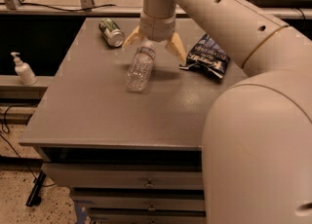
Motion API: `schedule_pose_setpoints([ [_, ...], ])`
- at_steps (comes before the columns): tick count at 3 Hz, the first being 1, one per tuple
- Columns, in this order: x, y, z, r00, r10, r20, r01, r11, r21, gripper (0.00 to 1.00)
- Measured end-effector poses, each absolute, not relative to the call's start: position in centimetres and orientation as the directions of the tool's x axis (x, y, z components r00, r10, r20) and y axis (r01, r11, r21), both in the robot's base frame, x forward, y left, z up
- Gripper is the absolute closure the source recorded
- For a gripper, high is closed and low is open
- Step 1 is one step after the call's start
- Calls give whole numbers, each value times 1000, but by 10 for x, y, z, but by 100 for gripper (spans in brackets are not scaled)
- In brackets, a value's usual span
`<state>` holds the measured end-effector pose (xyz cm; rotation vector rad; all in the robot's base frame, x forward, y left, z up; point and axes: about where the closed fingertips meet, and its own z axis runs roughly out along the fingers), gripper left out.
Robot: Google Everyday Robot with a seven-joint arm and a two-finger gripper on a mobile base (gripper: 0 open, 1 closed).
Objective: Place water bottle upright
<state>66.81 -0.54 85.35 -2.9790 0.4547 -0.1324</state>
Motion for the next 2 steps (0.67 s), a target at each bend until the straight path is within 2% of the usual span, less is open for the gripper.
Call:
schedule_pose_setpoints([
  [1,660,3,839,961,-273,46,-266,-957,-119,0],
  [2,655,16,830,971,-236,39,-232,-968,-96,16],
])
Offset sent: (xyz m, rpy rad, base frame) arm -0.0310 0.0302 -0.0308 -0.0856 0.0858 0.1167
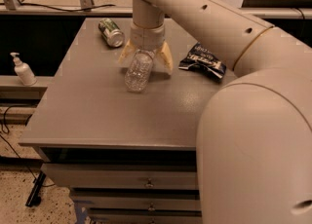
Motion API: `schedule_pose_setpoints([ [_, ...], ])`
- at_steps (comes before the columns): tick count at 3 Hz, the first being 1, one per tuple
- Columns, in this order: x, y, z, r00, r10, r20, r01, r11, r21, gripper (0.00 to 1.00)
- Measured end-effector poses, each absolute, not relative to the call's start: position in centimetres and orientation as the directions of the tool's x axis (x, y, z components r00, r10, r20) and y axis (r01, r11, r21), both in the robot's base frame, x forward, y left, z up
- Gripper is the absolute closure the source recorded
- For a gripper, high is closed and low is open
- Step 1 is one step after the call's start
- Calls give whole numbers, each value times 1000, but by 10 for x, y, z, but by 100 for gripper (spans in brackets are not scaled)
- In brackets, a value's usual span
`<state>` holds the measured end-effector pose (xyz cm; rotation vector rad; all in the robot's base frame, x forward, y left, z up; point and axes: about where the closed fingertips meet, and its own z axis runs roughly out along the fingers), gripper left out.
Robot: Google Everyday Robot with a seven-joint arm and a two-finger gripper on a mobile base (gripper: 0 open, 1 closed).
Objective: Place water bottle upright
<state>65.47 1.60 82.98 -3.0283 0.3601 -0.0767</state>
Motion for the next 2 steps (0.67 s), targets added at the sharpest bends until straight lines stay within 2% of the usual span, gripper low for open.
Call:
schedule_pose_setpoints([
  [2,654,45,835,982,-181,56,-176,-981,-87,63],
])
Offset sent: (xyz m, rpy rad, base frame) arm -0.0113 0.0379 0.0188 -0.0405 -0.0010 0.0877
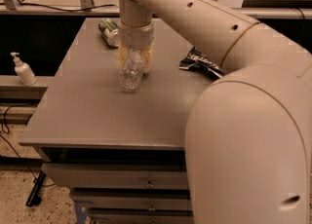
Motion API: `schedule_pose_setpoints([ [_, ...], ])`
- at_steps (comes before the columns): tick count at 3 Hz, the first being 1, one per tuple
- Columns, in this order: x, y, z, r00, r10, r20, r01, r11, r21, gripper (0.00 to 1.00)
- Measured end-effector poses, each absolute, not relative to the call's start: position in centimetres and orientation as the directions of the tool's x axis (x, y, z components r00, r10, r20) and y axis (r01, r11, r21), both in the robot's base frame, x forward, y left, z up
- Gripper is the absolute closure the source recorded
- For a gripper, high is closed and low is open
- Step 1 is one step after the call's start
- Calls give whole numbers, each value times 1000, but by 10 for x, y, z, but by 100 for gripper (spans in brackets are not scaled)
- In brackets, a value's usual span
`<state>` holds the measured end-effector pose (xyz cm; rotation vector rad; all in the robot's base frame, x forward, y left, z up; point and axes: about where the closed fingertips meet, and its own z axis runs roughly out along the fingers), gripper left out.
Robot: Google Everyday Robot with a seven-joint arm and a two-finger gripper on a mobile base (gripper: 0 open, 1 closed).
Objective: Place water bottle upright
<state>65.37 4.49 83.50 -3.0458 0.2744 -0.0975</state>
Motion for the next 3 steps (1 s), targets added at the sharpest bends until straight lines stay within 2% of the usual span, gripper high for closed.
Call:
schedule_pose_setpoints([
  [1,647,66,862,989,-129,77,-117,-984,-136,87],
  [2,651,68,859,988,-132,85,-119,-982,-145,100],
  [3,646,68,858,988,-124,96,-106,-978,-178,100],
])
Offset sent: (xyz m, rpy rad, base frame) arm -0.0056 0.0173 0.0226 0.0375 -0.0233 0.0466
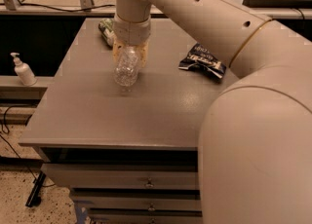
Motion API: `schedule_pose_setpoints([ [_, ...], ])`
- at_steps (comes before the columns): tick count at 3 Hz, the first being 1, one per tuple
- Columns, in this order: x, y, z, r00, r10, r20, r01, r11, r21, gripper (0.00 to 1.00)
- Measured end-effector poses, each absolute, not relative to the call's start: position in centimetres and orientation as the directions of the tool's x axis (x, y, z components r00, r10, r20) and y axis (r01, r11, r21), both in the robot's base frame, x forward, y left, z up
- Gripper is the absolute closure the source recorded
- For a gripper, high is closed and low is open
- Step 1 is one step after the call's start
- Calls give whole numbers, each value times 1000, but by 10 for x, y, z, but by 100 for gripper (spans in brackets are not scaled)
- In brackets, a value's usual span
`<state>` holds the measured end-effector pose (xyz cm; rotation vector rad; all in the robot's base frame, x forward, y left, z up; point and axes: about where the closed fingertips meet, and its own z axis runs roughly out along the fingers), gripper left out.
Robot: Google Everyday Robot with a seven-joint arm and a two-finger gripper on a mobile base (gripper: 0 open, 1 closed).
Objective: Place water bottle upright
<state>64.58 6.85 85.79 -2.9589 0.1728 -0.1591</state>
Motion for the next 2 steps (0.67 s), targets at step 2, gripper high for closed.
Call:
schedule_pose_setpoints([
  [2,591,37,899,933,14,359,108,-964,-243,100],
])
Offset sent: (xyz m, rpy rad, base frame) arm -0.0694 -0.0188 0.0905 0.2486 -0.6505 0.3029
